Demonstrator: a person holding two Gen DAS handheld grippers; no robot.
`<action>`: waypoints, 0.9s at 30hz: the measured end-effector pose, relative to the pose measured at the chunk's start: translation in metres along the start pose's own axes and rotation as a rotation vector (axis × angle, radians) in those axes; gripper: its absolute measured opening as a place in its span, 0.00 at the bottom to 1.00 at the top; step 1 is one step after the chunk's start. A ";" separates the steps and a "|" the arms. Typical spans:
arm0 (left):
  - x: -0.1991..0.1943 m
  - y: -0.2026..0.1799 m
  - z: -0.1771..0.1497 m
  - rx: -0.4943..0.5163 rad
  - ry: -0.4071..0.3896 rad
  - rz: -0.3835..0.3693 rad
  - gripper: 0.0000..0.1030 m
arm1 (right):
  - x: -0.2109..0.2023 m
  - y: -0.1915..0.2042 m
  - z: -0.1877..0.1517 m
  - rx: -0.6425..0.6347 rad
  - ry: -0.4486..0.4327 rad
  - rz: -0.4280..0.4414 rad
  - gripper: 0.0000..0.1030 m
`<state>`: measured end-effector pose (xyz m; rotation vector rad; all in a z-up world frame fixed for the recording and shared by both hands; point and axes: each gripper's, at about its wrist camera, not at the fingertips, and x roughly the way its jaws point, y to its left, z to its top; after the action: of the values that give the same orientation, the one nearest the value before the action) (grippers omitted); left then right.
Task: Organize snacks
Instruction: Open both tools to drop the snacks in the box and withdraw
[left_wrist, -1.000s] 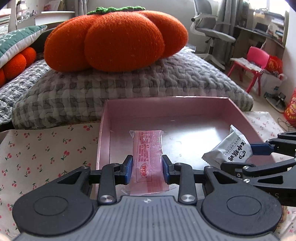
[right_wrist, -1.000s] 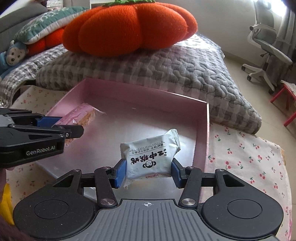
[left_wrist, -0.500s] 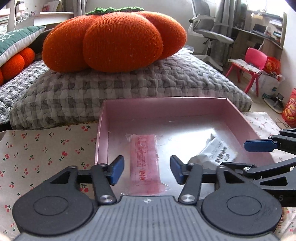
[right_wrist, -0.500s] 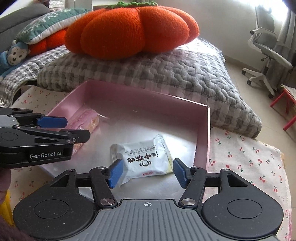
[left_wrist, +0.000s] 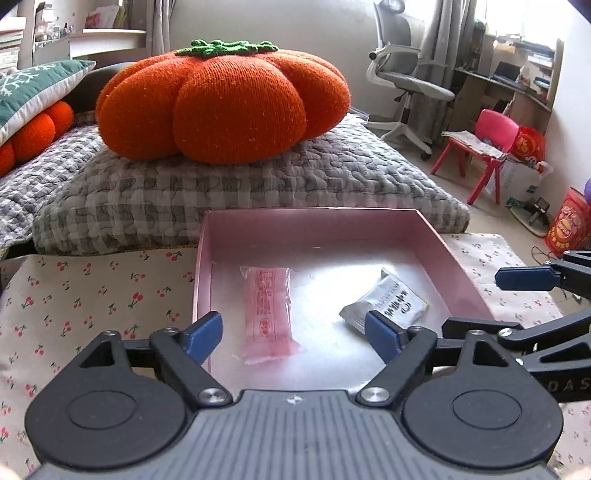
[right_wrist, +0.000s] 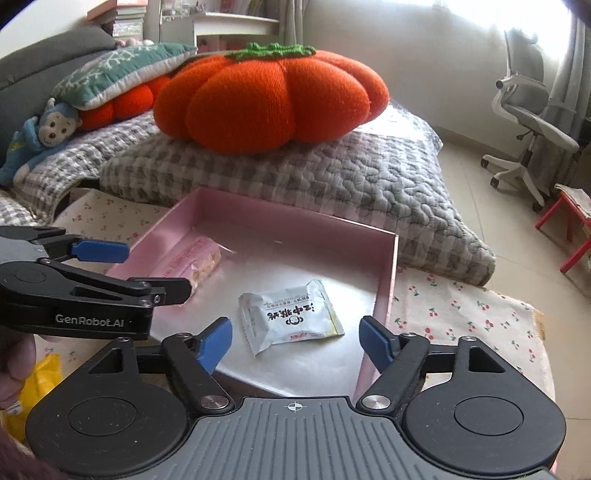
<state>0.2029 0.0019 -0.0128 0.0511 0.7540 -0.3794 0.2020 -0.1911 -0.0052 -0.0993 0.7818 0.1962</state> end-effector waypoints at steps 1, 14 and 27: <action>-0.002 0.000 -0.001 0.000 0.002 -0.002 0.84 | -0.005 0.000 -0.001 0.003 -0.001 0.002 0.79; -0.034 0.004 -0.011 -0.003 0.023 0.013 0.98 | -0.051 -0.003 -0.028 0.022 0.000 0.031 0.86; -0.066 0.005 -0.039 -0.026 0.062 0.059 0.99 | -0.094 0.003 -0.059 0.024 -0.011 0.100 0.92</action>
<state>0.1356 0.0346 0.0026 0.0611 0.8166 -0.3129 0.0957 -0.2109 0.0198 -0.0360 0.7783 0.2815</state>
